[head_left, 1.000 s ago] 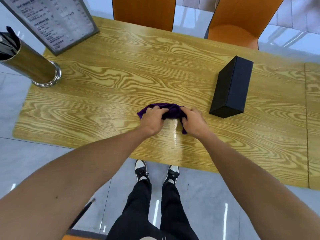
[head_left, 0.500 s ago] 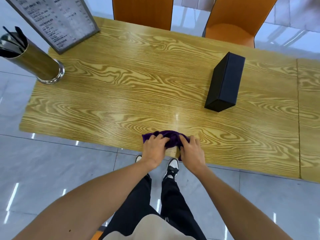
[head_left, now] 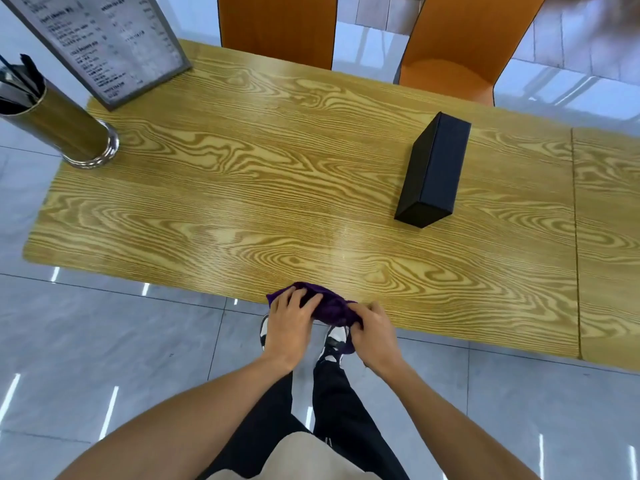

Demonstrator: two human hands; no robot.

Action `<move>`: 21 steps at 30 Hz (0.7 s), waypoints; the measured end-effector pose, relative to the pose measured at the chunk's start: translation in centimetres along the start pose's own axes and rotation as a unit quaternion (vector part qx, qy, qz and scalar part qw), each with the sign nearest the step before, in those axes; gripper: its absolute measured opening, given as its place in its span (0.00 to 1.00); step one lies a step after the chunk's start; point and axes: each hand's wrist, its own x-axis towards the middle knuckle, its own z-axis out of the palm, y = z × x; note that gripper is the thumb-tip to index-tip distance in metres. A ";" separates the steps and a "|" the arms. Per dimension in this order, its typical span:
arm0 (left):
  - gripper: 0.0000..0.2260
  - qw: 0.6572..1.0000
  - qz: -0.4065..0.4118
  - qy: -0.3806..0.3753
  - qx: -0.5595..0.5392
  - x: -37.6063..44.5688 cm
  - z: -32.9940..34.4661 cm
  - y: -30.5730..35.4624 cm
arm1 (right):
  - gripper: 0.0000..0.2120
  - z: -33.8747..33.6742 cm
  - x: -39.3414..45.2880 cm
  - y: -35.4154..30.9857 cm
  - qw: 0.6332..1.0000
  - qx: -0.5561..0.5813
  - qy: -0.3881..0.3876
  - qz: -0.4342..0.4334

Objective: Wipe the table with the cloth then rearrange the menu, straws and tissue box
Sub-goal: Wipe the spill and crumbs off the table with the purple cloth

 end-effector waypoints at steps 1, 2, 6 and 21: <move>0.19 1.000 0.007 -0.009 0.004 0.3 -0.2 -0.2 | 0.20 -0.7 0.8 -0.2 1.000 0.014 0.000 0.001; 0.17 1.000 0.010 -0.017 0.003 0.8 -0.5 -0.3 | 0.19 -1.5 1.8 -0.5 1.000 0.026 0.004 0.000; 0.14 0.997 -0.020 0.008 -0.078 4.9 -3.2 -0.6 | 0.20 -5.0 7.1 -3.3 0.998 -0.003 0.053 -0.044; 0.24 0.999 -0.017 -0.011 -0.041 16.2 -4.8 -3.4 | 0.25 -6.5 18.8 -5.9 0.979 -0.127 0.020 -0.155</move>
